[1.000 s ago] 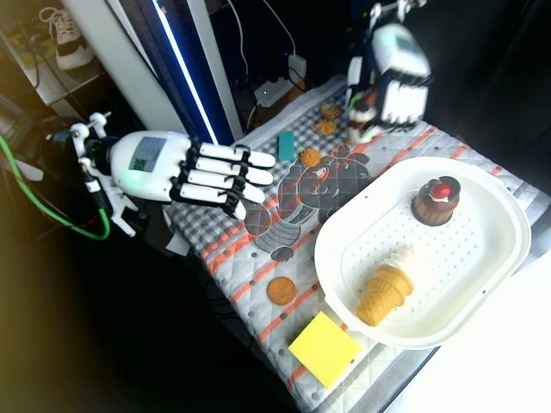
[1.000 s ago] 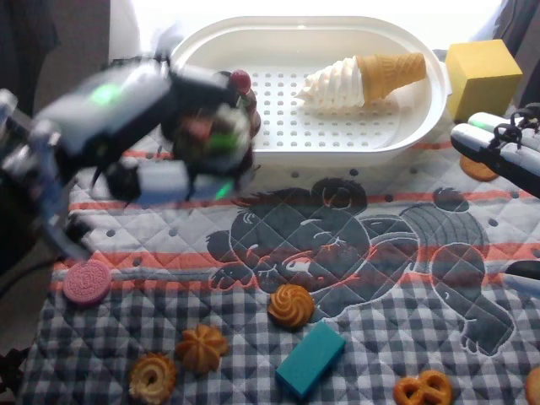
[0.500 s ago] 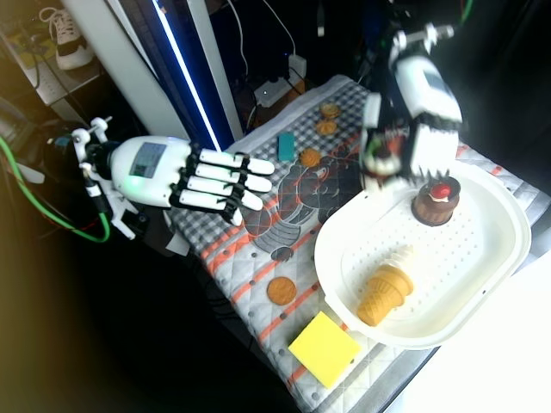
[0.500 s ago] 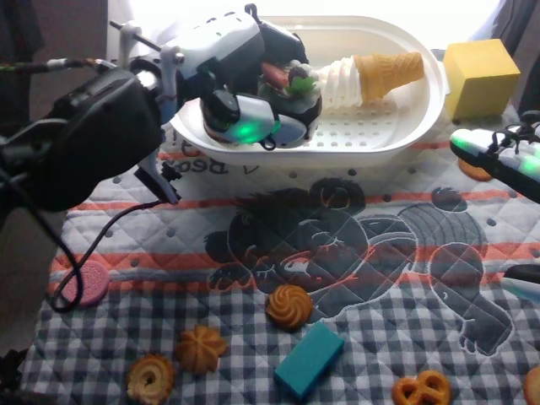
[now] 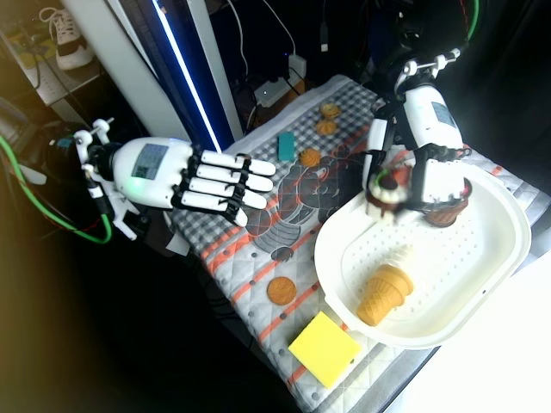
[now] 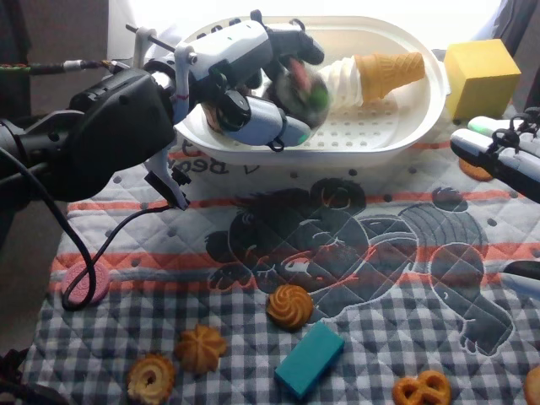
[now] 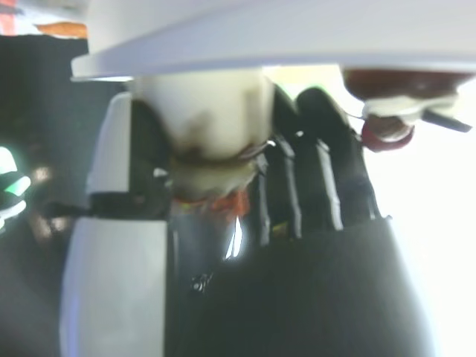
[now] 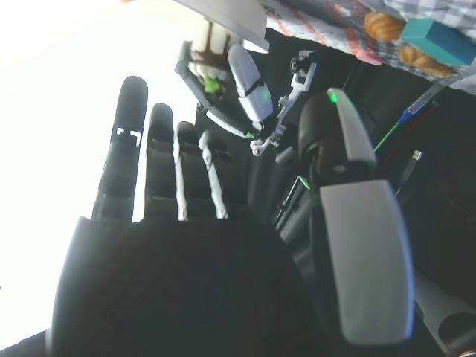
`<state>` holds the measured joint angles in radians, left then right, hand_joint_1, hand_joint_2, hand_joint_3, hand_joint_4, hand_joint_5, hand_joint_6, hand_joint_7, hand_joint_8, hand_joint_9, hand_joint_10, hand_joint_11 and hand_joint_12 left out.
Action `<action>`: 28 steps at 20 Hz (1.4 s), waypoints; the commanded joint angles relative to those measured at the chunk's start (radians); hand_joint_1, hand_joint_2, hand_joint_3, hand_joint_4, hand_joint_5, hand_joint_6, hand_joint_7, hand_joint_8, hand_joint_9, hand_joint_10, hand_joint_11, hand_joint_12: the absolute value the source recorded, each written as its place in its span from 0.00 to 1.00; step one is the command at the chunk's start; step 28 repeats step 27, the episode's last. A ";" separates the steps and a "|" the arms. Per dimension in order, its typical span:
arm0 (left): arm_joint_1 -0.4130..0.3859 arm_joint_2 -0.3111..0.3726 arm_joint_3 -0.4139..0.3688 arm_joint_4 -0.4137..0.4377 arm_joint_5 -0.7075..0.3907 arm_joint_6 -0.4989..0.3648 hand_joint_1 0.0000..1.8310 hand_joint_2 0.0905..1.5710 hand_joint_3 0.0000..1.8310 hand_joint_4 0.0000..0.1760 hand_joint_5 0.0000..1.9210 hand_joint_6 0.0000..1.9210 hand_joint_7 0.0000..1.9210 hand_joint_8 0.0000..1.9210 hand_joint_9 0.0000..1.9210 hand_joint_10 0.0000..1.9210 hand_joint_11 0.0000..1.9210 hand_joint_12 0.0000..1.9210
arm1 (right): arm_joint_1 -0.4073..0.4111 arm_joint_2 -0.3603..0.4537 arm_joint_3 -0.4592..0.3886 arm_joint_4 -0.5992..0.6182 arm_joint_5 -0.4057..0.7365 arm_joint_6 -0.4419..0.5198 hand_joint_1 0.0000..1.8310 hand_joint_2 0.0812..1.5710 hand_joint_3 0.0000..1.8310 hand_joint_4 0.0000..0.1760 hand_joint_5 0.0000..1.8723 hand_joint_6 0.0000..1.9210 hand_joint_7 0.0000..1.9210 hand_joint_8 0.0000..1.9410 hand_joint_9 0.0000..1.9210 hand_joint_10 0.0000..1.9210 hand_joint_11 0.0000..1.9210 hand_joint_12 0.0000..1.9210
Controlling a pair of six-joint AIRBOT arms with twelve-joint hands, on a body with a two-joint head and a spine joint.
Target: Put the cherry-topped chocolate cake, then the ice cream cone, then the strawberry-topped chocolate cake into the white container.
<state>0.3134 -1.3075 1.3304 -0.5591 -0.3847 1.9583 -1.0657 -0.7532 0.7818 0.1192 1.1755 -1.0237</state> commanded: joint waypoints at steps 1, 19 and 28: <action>-0.011 0.011 -0.007 0.018 -0.112 -0.007 0.57 0.64 0.00 0.21 0.10 0.32 0.06 0.56 0.00 0.74 0.00 1.00 | 0.000 0.001 0.002 0.000 0.122 0.003 0.41 0.77 0.00 0.00 0.00 0.00 0.00 0.00 0.00 0.19 0.00 0.69; 0.282 0.397 -0.410 0.325 -0.729 -0.377 0.46 0.67 0.00 0.84 0.05 0.07 0.08 0.03 0.00 0.28 0.00 0.72 | 0.000 0.010 -0.008 0.007 0.133 0.003 0.42 0.76 0.00 0.00 0.00 0.00 0.02 0.01 0.00 0.30 0.00 0.75; 0.521 0.488 -0.510 0.314 -0.991 -0.484 0.46 0.68 0.00 0.91 0.07 0.00 0.07 0.00 0.10 0.02 0.00 0.52 | 0.001 0.016 -0.009 0.027 0.193 0.003 0.42 0.76 0.00 0.00 0.00 0.00 0.00 0.00 0.00 0.30 0.00 0.71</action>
